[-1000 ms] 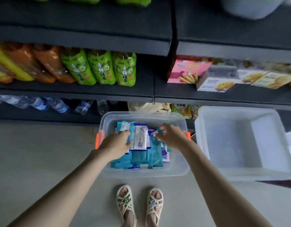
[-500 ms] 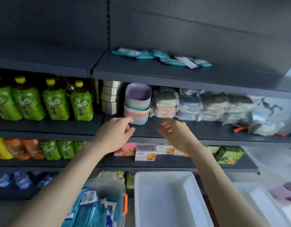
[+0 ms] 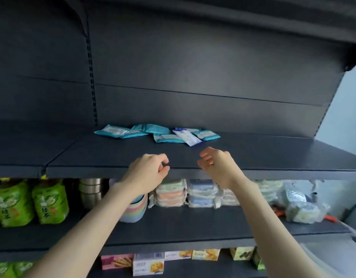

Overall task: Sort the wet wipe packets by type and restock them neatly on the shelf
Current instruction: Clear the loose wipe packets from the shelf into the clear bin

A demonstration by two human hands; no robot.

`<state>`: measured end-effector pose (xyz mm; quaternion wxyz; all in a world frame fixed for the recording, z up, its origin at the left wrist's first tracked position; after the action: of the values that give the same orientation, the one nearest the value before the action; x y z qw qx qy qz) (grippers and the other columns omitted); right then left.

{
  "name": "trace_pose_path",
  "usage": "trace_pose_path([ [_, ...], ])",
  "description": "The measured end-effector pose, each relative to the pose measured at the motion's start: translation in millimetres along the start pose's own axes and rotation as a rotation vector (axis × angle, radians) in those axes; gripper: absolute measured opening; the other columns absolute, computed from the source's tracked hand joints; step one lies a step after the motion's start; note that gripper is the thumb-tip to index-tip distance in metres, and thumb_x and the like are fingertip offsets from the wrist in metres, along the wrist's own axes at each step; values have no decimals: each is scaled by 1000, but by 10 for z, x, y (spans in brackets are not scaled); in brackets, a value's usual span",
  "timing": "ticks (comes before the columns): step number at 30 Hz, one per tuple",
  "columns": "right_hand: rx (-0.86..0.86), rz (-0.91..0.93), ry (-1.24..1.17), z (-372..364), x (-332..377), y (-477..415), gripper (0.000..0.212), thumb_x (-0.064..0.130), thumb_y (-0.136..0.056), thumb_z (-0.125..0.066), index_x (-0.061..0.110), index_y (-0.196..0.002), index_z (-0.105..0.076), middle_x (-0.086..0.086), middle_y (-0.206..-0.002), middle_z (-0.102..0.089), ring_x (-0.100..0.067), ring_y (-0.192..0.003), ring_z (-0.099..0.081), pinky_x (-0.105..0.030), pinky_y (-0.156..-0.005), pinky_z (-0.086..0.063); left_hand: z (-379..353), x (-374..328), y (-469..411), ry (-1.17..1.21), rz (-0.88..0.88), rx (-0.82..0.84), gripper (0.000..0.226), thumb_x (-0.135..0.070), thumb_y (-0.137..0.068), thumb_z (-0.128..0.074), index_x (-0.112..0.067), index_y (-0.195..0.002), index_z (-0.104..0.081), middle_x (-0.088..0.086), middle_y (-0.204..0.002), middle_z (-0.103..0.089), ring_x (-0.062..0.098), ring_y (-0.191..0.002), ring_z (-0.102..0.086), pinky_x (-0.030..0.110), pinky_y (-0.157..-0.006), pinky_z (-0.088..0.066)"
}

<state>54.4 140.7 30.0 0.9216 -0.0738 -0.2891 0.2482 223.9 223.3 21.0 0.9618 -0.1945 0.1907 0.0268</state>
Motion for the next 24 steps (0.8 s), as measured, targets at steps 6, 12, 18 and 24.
trace_pose_path([
  [6,-40,-23,34,52,-395,-966,16,26,-90,-57,16,-101,-63,-2,-91,-64,-30,-93,-58,-32,-80,-46,-376,114,-1113,81,48,-34,25,-33,-93,-54,-17,-111,-63,-1,-109,-66,19,-99,-60,36,-86,-50],
  [12,-6,-105,-7,-151,-833,-1781,29,27,-92,-57,14,-118,-62,-10,-118,-63,-29,-110,-56,-33,-90,-46,-752,185,-1985,-16,141,-55,36,-40,-96,-47,-13,-114,-62,6,-122,-58,26,-113,-52,34,-91,-41],
  [18,102,-71,131,-323,-1173,-2496,43,32,-99,-44,29,-141,-42,5,-155,-29,-28,-142,-21,-43,-112,-23,-1149,462,-2510,-95,426,9,79,-74,-85,-34,-8,-124,-52,12,-132,-48,30,-124,-40,42,-100,-33],
  [24,210,-72,279,-476,-1409,-2746,58,48,-92,-49,36,-146,-30,0,-147,-32,-29,-135,-23,-39,-108,-21,-1251,553,-2621,-132,510,63,86,-81,-64,-57,-18,-122,-53,7,-128,-47,31,-122,-38,40,-98,-31],
])
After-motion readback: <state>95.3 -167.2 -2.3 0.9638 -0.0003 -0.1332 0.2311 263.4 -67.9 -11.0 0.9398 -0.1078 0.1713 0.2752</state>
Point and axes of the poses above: each hand's wrist, its own y-axis away from the middle knuckle, its own z-axis out of the back of the hand, x = y × z, the point moved 8 cm from there along -y, towards the middle knuckle
